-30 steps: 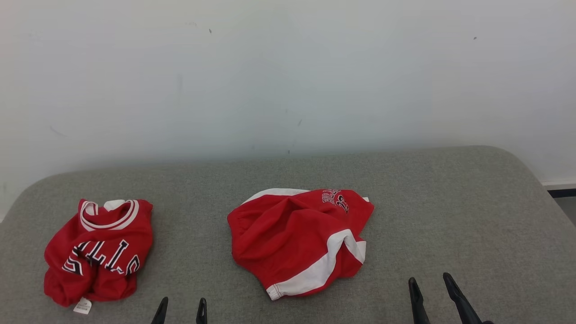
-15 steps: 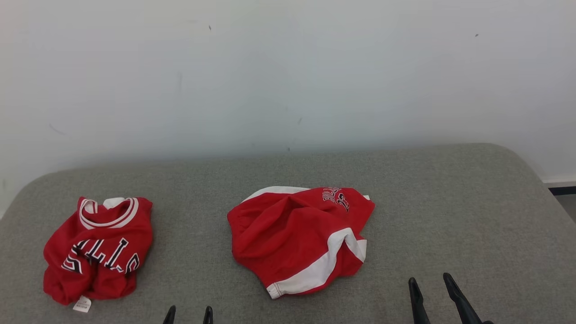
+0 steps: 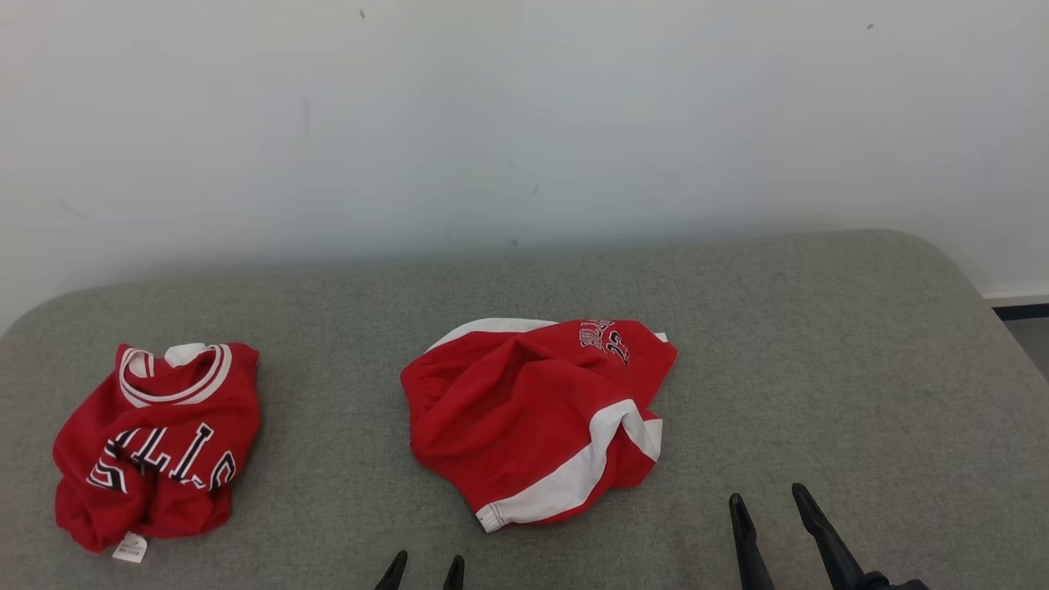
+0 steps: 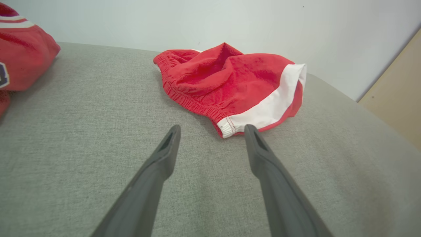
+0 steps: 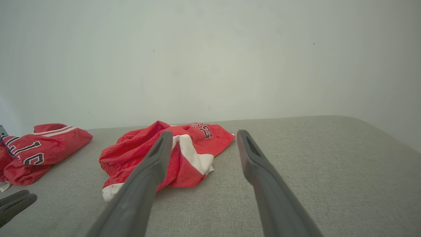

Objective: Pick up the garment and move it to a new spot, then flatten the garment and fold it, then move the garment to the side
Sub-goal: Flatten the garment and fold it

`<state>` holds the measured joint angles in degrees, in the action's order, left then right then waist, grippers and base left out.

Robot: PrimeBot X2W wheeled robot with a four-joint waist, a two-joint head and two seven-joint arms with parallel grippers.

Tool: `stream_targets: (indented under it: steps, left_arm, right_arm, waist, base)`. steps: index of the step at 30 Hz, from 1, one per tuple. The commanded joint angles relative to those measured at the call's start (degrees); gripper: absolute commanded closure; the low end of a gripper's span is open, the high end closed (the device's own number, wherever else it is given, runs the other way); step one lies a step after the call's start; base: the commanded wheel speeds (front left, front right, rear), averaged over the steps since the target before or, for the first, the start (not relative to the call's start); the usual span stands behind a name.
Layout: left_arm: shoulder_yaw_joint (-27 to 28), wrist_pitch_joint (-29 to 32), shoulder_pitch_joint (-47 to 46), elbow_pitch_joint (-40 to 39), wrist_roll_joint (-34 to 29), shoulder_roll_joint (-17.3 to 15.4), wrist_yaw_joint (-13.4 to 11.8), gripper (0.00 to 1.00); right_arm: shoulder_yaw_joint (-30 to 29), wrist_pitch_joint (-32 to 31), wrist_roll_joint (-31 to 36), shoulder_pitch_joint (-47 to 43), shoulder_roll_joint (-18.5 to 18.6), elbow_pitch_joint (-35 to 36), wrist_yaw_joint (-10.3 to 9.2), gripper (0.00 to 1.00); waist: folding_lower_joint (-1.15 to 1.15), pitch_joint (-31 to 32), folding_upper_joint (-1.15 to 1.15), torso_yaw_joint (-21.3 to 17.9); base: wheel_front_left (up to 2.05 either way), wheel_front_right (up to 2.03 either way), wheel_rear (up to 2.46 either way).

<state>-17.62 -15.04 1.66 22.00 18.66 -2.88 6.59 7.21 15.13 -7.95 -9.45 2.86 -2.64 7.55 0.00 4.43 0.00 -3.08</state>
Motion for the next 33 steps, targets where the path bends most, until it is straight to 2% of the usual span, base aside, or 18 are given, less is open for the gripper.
stream_targets:
  steps: [1,6,13,22,28,29,30,31,32,33]
  left_arm:
    - [-1.08,-0.14,-2.62,2.44,1.29,-0.04,0.5,0.0]
    - [-4.28,-0.14,-7.78,9.6,4.22,-0.04,0.7,0.0]
    - [-6.81,-0.14,-13.34,15.64,5.43,-0.03,0.92,0.0]
    - [-9.74,-0.14,-17.86,20.08,8.81,-0.02,0.84,0.0]
    - [-11.09,-0.14,-19.81,19.36,9.72,-0.03,0.86,0.0]
    - [-11.39,-0.14,-20.01,18.84,9.74,-0.03,0.86,0.05]
    - [-11.7,-0.14,-19.98,18.62,9.92,-0.12,0.86,0.48]
    - [-12.31,-0.14,-20.03,18.2,10.1,-0.21,0.86,0.74]
    - [-13.03,-0.14,-20.15,17.66,10.29,-0.37,0.86,0.93]
    - [-13.56,-0.14,-20.33,17.15,10.43,-0.7,0.86,1.0]
  right_arm:
    - [0.26,0.05,0.52,0.56,0.01,-0.08,-0.12,0.0]
    - [0.59,0.05,0.78,1.37,0.01,-0.16,-0.12,0.0]
    - [0.86,0.05,1.39,2.27,0.37,-0.22,-0.12,0.0]
    - [1.3,0.05,1.21,3.2,0.49,0.08,-0.13,0.0]
    - [1.36,0.05,1.13,3.74,0.4,-0.01,-0.13,0.0]
    - [1.35,0.05,1.08,3.83,0.37,-0.07,-0.13,0.0]
    - [1.31,0.05,1.05,3.91,0.34,-0.15,-0.13,0.0]
    - [1.31,0.05,1.02,3.99,0.33,-0.23,-0.13,0.0]
    - [1.35,0.05,1.03,4.09,0.3,-0.28,-0.13,0.0]
    - [1.36,0.04,1.03,4.19,0.29,-0.33,-0.13,0.0]
  waist:
    - [0.0,-1.55,0.0,-1.01]
    - [0.0,-3.61,0.0,-2.44]
    - [0.0,-5.77,0.0,-4.1]
    - [0.0,-7.86,0.0,-5.05]
    - [0.0,-8.66,0.0,-5.13]
    - [0.0,-8.75,0.0,-5.1]
    - [0.0,-8.8,0.0,-5.08]
    - [0.0,-8.83,0.0,-5.08]
    - [0.0,-8.84,0.0,-5.09]
    - [0.0,-8.84,0.0,-5.11]
  base:
    - [0.0,0.0,0.0]
    - [0.0,0.0,0.0]
    - [0.0,0.0,0.0]
    - [0.0,0.0,0.0]
    - [0.0,0.0,0.0]
    - [0.0,0.0,0.0]
    - [0.0,0.0,0.0]
    - [0.0,0.0,0.0]
    - [0.0,0.0,0.0]
    - [0.0,0.0,0.0]
